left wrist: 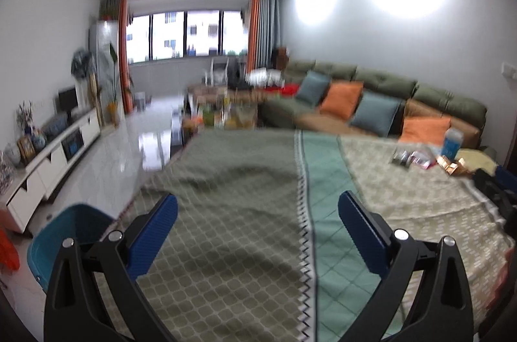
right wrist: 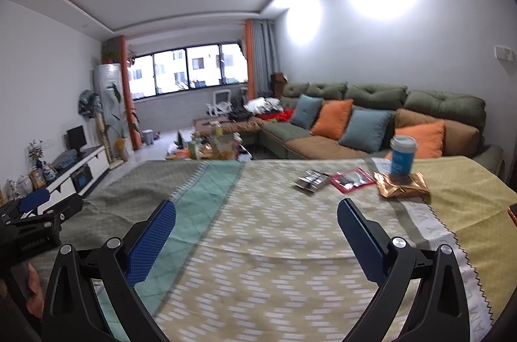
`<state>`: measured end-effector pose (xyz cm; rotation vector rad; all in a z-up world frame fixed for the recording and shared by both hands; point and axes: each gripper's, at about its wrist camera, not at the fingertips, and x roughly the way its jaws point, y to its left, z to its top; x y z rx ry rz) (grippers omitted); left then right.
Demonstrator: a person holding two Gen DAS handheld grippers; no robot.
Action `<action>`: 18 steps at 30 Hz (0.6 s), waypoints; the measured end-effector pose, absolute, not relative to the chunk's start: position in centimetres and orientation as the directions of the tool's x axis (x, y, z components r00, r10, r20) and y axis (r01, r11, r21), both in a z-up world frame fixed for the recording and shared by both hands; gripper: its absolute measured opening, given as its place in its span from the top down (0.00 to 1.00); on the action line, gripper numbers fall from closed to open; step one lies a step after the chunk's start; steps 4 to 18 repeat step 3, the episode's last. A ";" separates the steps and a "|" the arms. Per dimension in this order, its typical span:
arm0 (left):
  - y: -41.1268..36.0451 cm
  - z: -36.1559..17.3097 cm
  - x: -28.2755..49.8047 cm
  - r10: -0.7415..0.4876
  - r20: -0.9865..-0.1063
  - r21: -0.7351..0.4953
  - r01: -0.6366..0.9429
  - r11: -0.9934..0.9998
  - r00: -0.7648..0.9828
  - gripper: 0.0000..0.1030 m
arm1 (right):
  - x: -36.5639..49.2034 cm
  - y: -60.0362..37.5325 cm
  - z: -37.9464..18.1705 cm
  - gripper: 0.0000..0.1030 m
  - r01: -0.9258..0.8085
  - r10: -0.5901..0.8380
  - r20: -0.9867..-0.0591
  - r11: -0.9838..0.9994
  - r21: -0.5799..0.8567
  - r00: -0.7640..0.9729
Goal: Collect trash
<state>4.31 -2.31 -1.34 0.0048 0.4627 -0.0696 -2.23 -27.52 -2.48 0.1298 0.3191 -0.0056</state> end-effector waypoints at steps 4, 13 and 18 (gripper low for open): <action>-1.7 -2.1 7.8 -0.050 -0.549 -0.006 0.056 0.998 0.835 0.03 | -0.5 -30.1 -3.1 0.04 0.077 -0.018 -0.409 0.989 0.128 0.912; -1.7 -2.1 7.8 -0.050 -0.549 -0.006 0.056 0.998 0.835 0.03 | -0.5 -30.1 -3.1 0.04 0.077 -0.018 -0.409 0.989 0.128 0.912; -1.7 -2.1 7.8 -0.050 -0.549 -0.006 0.056 0.998 0.835 0.03 | -0.5 -30.1 -3.1 0.04 0.077 -0.018 -0.409 0.989 0.128 0.912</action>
